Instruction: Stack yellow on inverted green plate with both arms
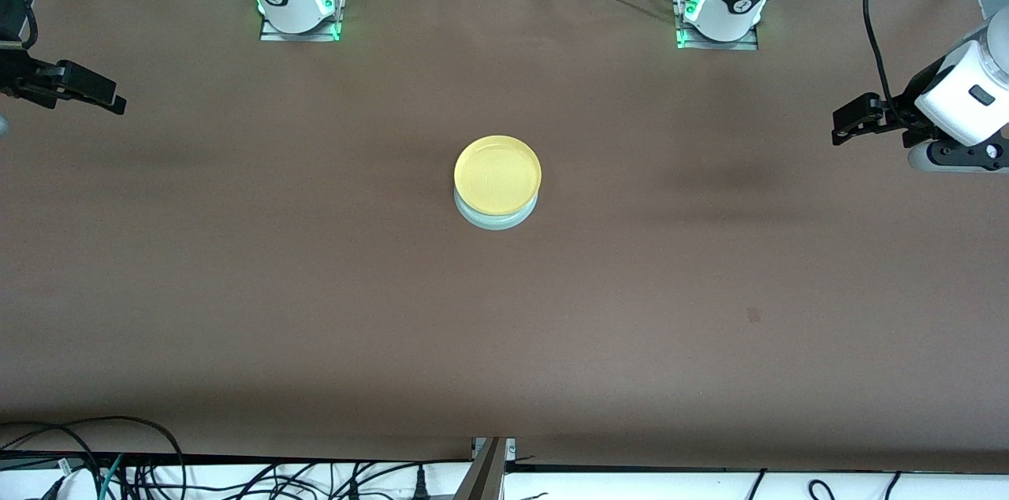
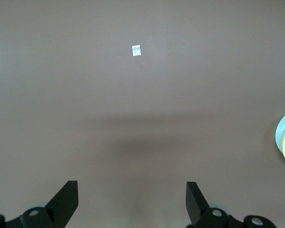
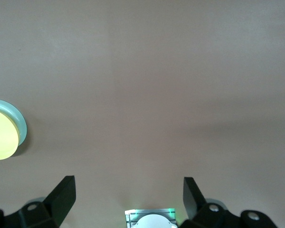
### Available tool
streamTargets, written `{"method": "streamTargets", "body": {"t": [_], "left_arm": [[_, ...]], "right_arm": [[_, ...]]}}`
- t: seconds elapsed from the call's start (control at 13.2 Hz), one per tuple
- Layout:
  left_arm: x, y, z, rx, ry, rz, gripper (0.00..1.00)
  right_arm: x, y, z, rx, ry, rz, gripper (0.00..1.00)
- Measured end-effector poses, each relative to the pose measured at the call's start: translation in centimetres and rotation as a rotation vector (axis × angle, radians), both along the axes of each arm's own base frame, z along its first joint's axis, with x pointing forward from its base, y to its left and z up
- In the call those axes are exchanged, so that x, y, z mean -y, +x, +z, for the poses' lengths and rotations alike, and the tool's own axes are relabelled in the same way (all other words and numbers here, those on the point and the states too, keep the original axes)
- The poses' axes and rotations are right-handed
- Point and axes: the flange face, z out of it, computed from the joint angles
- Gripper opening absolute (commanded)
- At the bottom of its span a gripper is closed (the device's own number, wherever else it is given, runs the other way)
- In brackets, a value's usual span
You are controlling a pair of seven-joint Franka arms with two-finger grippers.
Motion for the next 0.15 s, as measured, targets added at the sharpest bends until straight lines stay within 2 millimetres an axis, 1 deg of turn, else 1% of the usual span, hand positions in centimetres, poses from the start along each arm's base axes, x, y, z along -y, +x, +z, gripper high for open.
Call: {"method": "streamTargets", "body": {"t": [0.15], "left_arm": [[0.0,0.0,0.0,0.0,0.0,0.0,1.0]], "right_arm": [[0.06,0.1,-0.2,-0.004,-0.006,0.0,1.0]]}}
